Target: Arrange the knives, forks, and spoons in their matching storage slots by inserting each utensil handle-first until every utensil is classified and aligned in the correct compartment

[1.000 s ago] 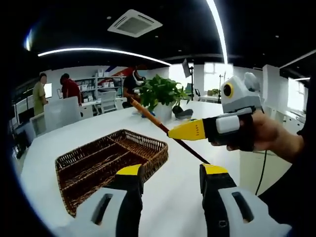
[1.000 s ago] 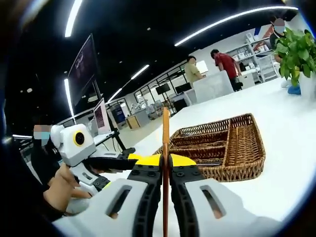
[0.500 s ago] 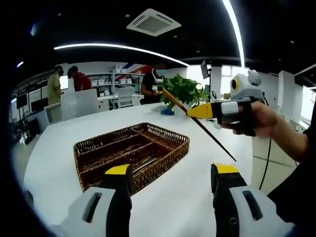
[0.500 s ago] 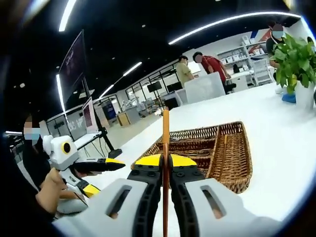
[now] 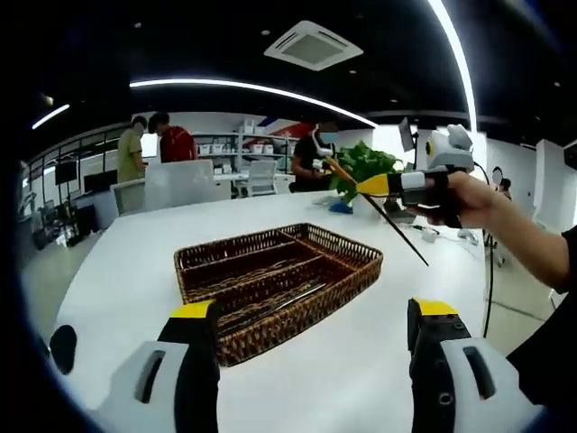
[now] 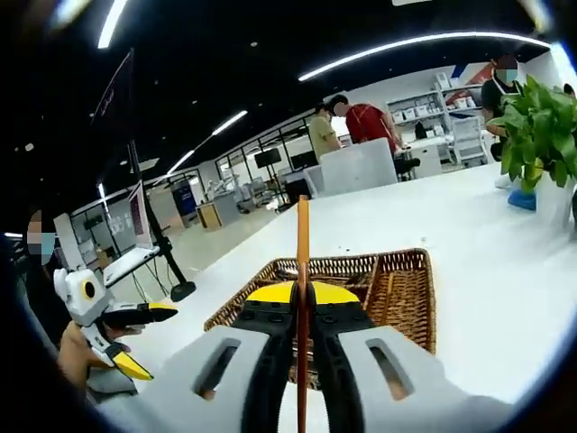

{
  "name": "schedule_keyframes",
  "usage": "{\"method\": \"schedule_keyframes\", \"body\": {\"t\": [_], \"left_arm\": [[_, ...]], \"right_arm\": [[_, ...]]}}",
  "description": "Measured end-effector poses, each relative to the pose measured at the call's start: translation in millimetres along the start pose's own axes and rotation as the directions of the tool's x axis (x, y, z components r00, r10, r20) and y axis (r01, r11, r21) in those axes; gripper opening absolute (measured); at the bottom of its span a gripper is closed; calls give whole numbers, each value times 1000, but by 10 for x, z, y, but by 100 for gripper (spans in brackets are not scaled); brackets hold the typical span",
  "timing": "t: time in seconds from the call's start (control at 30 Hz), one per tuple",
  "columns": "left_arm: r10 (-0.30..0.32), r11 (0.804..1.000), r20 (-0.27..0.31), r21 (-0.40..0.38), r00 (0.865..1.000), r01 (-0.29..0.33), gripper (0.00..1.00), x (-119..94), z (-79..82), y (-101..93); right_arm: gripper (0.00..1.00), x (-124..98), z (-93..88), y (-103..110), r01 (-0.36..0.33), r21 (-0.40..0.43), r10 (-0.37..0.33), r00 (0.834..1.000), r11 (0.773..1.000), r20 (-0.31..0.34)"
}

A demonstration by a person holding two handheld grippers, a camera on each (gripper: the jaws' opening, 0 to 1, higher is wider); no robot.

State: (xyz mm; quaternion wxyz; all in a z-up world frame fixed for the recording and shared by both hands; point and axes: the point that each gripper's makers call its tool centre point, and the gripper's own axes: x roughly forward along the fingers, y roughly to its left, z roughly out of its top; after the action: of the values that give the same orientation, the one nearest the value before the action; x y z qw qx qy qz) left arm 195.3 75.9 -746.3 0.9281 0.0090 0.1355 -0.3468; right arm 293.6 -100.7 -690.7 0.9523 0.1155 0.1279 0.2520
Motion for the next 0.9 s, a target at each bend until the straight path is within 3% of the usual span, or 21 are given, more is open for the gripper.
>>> {"method": "schedule_keyframes", "body": {"t": [0.33, 0.63, 0.9], "left_arm": [[27, 999, -15, -19, 1000, -27, 97, -39, -70, 87], [46, 999, -5, -13, 999, -46, 99, -75, -75, 148], [67, 998, -17, -17, 998, -68, 99, -148, -127, 214]], "right_arm": [[4, 304, 92, -378, 59, 21, -59, 998, 998, -32], [4, 643, 53, -547, 77, 38, -74, 994, 996, -78], [4, 889, -57, -753, 136, 14, -133, 983, 991, -126]]}}
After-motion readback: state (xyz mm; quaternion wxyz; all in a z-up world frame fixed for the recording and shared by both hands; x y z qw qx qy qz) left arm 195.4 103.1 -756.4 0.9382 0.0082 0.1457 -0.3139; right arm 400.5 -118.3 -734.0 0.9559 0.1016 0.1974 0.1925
